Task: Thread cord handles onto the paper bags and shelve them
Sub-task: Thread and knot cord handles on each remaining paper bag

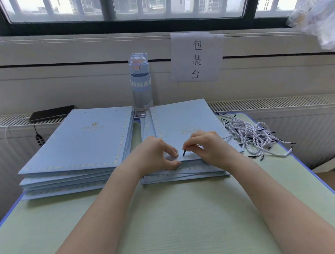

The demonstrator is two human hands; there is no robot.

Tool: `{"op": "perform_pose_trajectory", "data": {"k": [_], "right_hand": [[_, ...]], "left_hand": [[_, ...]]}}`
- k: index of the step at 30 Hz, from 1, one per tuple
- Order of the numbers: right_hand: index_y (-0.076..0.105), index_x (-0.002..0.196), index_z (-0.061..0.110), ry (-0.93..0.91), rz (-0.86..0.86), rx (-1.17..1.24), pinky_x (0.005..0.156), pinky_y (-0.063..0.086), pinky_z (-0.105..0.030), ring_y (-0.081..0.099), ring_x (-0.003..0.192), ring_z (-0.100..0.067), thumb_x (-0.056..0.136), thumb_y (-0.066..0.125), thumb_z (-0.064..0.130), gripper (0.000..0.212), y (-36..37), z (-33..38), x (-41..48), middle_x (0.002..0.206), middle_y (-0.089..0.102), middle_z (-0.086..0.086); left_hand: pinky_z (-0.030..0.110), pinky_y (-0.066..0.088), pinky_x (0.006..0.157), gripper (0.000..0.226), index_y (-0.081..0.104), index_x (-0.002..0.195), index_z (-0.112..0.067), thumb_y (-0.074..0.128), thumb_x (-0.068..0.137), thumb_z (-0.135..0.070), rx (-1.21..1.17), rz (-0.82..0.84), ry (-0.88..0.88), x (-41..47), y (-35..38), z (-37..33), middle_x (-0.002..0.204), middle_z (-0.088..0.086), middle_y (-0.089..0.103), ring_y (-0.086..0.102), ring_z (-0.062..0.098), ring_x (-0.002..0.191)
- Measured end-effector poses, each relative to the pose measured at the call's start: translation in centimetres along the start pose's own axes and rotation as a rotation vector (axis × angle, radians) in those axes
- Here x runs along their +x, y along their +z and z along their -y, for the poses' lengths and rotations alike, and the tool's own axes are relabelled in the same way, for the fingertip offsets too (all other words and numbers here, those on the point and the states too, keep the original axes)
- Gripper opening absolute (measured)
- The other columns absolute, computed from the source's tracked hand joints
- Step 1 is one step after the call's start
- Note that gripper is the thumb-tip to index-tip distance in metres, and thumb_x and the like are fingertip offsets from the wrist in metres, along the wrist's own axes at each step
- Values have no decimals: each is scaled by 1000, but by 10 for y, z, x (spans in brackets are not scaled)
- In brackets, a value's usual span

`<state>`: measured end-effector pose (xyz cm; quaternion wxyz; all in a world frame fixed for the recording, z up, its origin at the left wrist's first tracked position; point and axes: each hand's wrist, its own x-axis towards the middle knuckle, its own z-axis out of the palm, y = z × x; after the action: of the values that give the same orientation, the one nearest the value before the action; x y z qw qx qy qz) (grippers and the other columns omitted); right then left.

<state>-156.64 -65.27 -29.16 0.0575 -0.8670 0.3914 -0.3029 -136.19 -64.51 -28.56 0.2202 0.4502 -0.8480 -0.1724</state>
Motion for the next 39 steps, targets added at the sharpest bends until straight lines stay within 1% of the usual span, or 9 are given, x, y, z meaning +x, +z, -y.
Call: {"op": "perform_pose_trajectory", "data": {"k": [9,14,16,21,25,28,32,35,39], "right_hand": [[74,91,8,204,41,115,71,37,-6,52,71,4,87,61,1,15,1,9,-1,75,55,21],[75,96,10,183,61,35,75,38,-15,54,79,-8,89,60,4,17,-1,10,0,87,64,1],[74,98,9,198,11,67,76,37,-10,55,82,-7,90,57,2,20,-6,12,0,89,65,2],[71,103,18,316,14,239,74,38,-6,57,86,3,93,51,10,24,-21,20,-2,93,66,8],[71,103,21,279,94,229,82,42,-16,56,95,-8,81,51,14,31,-23,22,-3,101,64,9],[69,110,21,279,139,238,87,42,-19,55,102,-11,87,51,1,36,-25,22,-3,106,61,7],[64,121,21,252,203,106,93,40,-31,50,107,-18,95,47,8,33,-19,21,-1,112,57,-1],[57,125,21,257,88,-36,89,41,-36,51,104,-19,96,49,14,31,-15,23,0,112,60,3],[65,107,19,223,17,-20,83,45,-40,55,94,-22,91,54,9,22,-14,24,1,102,65,2]], "left_hand": [[28,52,85,23,77,94,-16,77,75,-30,6,-89,54,1,4,3,98,-7,73,66,2,89],[26,51,60,25,78,89,-17,67,80,-38,16,-198,132,0,6,3,72,-5,73,60,6,56],[24,50,54,32,78,88,-17,60,81,-43,9,-279,188,0,6,-1,70,-6,73,60,4,54],[3,37,57,21,78,89,-16,65,82,-31,-104,-395,194,0,3,-6,69,-16,67,55,-12,57],[10,43,59,17,78,88,-16,66,83,-27,-150,-437,173,0,4,-4,69,-16,68,57,-10,60],[15,49,60,14,78,89,-16,68,84,-25,-144,-449,172,0,4,-2,73,-11,72,60,-6,63],[13,49,61,18,78,89,-16,66,83,-28,-151,-459,175,1,4,-2,74,-14,71,61,-6,64],[9,46,62,11,78,88,-15,71,83,-23,-177,-489,154,2,3,-1,74,-15,70,62,-7,66],[6,42,63,8,78,87,-15,72,83,-18,-172,-484,135,2,2,-2,72,-18,67,61,-8,65]]}}
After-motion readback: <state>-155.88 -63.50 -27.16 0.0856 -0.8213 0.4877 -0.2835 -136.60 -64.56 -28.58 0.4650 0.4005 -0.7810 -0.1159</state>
